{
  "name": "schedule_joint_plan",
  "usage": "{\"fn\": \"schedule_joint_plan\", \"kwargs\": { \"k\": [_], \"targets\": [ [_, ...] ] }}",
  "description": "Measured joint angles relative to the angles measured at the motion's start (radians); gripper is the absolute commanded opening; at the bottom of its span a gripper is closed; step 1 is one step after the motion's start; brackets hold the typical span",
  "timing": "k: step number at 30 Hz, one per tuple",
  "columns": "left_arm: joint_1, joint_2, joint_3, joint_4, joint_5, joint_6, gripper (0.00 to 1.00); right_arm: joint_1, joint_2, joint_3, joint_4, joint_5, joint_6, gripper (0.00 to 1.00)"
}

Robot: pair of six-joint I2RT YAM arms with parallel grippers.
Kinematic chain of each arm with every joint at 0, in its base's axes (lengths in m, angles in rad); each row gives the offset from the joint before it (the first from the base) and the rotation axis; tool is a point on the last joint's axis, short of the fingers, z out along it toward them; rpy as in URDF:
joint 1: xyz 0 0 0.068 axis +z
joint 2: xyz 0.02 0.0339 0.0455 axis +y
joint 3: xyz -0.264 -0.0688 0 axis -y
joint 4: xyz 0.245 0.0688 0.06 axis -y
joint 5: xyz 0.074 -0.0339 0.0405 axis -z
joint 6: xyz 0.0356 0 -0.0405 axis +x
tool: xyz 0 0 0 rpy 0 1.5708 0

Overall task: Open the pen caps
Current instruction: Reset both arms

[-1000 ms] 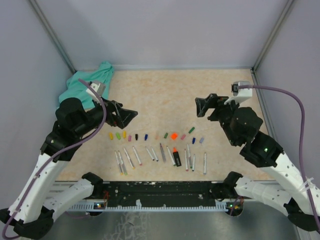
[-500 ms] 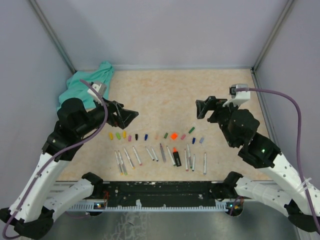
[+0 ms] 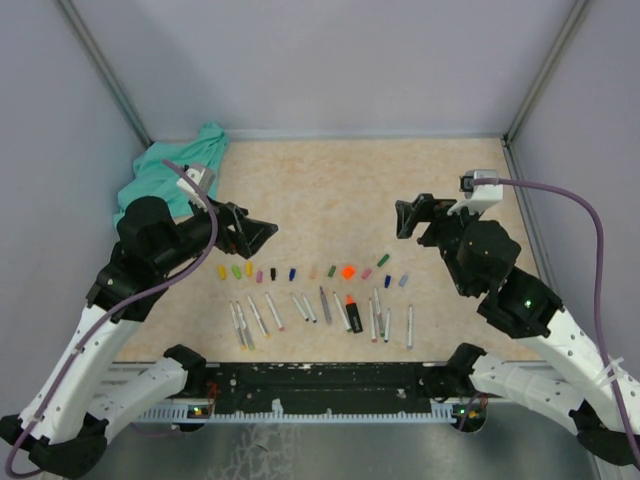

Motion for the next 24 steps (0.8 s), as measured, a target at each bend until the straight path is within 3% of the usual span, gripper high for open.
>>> {"fn": "schedule_joint_plan", "kwargs": {
  "k": [24],
  "targets": [
    [0.0, 0.0, -0.017, 0.022, 0.008, 0.0, 0.99, 0.0, -0.033, 0.0, 0.001, 0.025, -0.019, 0.85]
  ]
}}
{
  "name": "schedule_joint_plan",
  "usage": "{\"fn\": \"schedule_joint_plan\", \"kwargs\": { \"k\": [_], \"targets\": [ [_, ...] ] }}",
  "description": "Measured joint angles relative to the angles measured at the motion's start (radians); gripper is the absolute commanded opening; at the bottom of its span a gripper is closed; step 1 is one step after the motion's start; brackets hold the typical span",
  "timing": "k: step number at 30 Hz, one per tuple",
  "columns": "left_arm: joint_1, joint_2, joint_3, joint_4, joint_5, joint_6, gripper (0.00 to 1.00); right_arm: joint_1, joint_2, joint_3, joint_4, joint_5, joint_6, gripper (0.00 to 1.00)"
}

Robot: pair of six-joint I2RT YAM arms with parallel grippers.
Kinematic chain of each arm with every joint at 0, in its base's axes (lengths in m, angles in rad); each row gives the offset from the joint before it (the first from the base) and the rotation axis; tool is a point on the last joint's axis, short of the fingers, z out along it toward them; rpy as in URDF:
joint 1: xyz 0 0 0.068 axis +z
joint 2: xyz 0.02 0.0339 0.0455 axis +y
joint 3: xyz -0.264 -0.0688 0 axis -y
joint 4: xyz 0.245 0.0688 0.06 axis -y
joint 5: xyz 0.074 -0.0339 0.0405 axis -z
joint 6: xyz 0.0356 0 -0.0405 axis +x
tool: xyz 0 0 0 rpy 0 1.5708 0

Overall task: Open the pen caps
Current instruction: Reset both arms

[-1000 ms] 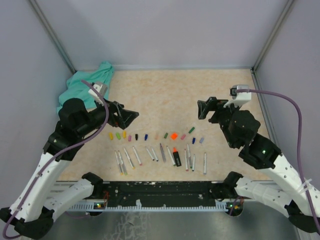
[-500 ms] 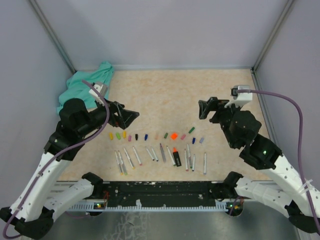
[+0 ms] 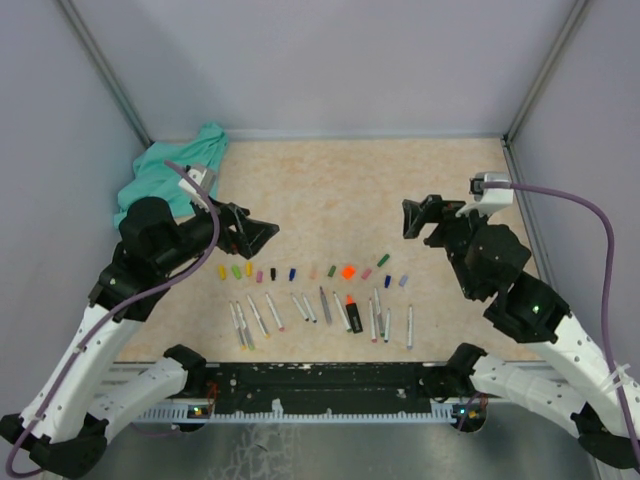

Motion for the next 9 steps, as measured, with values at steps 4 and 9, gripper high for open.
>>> {"fn": "schedule_joint_plan", "kwargs": {
  "k": [4, 9],
  "targets": [
    [0.0, 0.0, -0.002, 0.0, 0.002, 0.0, 0.99, 0.0, 0.0, 0.0, 0.0, 0.004, -0.001, 0.85],
    [0.0, 0.0, -0.01, 0.001, 0.004, 0.0, 0.99, 0.0, -0.006, -0.001, 0.0, 0.009, -0.002, 0.85]
  ]
}}
